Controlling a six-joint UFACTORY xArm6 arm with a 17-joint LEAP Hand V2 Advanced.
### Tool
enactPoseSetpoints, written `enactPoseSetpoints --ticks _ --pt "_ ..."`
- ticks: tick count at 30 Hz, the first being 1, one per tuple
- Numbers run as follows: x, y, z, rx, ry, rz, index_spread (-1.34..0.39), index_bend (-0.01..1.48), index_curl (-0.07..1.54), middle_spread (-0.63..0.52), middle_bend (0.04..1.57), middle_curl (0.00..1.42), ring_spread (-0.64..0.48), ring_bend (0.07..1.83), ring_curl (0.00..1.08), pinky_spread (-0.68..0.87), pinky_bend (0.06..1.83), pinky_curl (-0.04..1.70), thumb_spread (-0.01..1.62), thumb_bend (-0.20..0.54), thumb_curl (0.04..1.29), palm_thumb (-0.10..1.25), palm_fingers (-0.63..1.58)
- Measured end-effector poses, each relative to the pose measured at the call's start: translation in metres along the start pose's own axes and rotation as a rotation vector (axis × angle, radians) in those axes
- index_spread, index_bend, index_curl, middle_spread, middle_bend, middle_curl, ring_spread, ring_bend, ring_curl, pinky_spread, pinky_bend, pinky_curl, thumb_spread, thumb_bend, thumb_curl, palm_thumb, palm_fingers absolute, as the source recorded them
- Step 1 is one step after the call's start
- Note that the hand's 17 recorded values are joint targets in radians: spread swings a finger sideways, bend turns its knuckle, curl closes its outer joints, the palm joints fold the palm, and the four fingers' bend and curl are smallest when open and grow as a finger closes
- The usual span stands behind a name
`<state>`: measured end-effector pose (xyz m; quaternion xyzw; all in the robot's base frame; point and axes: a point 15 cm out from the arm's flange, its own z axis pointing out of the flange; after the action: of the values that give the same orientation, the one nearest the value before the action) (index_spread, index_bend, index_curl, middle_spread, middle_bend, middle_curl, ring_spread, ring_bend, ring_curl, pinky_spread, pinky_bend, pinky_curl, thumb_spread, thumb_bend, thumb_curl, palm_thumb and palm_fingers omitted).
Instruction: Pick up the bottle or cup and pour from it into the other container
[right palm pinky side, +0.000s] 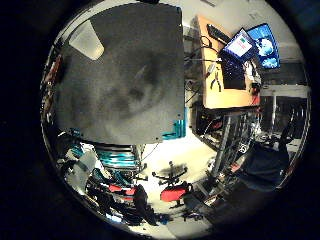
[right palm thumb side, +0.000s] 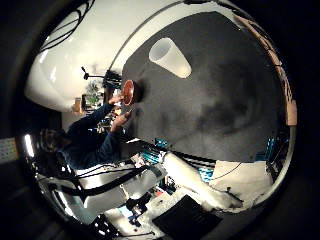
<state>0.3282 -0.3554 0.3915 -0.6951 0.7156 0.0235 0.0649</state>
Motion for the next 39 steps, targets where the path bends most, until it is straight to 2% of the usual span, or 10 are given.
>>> enactPoseSetpoints --ticks 16,23,32,39 --pt "-0.003 -0.001 0.000 -0.001 -0.003 -0.005 -0.24 0.15 0.26 0.11 0.20 0.32 0.19 0.35 0.26 0.41 0.49 0.30 1.05 -0.024 0.31 0.57 0.06" --pt "-0.012 -0.001 0.010 -0.014 -0.060 -0.002 -0.22 0.15 0.26 0.11 0.20 0.32 0.19 0.37 0.26 0.40 0.50 0.30 1.05 -0.025 0.31 0.56 0.07" --pt "-0.026 -0.040 0.011 0.149 -0.174 0.007 -0.19 0.15 0.26 0.11 0.22 0.33 0.19 0.39 0.26 0.40 0.48 0.29 1.06 -0.024 0.31 0.56 0.10" --pt "-0.019 -0.069 0.017 0.309 -0.315 0.080 -0.17 0.14 0.25 0.12 0.26 0.34 0.18 0.44 0.26 0.41 0.47 0.29 1.06 -0.023 0.31 0.57 0.14"
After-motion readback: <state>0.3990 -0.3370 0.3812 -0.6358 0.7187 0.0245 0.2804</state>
